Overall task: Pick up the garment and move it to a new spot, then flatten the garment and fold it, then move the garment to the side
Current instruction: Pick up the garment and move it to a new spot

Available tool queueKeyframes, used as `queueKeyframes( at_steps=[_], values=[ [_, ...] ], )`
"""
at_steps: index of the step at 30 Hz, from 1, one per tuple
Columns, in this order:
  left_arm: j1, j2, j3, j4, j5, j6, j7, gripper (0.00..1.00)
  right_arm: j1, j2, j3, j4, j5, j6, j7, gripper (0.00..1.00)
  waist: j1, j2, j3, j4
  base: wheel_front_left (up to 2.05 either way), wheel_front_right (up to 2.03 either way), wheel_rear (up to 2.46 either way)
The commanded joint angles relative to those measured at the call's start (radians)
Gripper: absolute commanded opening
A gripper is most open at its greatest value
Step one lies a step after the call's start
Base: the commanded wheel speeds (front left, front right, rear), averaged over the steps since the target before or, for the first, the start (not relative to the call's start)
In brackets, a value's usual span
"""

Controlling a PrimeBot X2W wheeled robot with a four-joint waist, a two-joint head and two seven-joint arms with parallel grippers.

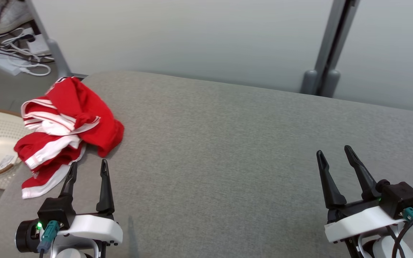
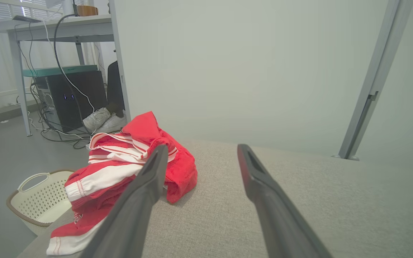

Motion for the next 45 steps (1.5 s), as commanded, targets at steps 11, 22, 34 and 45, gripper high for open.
queueKeyframes(
  at_steps=[11,22,34,45],
  values=[
    [0.002,0.004,0.021,0.003,-0.018,-0.011,-0.004,1.00,0.009,0.003,0.012,0.000,0.009,0.002,-0.002,1.00,0.0000,0.0000,-0.007,0.144,0.00,0.00,0.00],
    [0.008,0.004,0.024,0.007,-0.028,-0.015,-0.004,1.00,0.005,0.001,0.015,0.001,0.008,0.002,-0.002,1.00,0.0000,0.0000,0.000,0.208,0.00,0.00,0.00],
    [-0.003,0.004,0.052,0.003,-0.059,-0.029,-0.004,1.00,-0.004,-0.005,0.034,0.001,0.013,0.002,-0.002,1.00,0.0000,0.0000,0.000,0.206,0.00,0.00,0.00],
    [-0.113,0.031,0.115,0.000,-0.016,-0.094,-0.004,1.00,-0.022,-0.008,0.043,-0.006,0.013,0.002,-0.002,1.00,0.0000,0.0000,0.034,0.153,0.00,0.00,0.00]
  ],
)
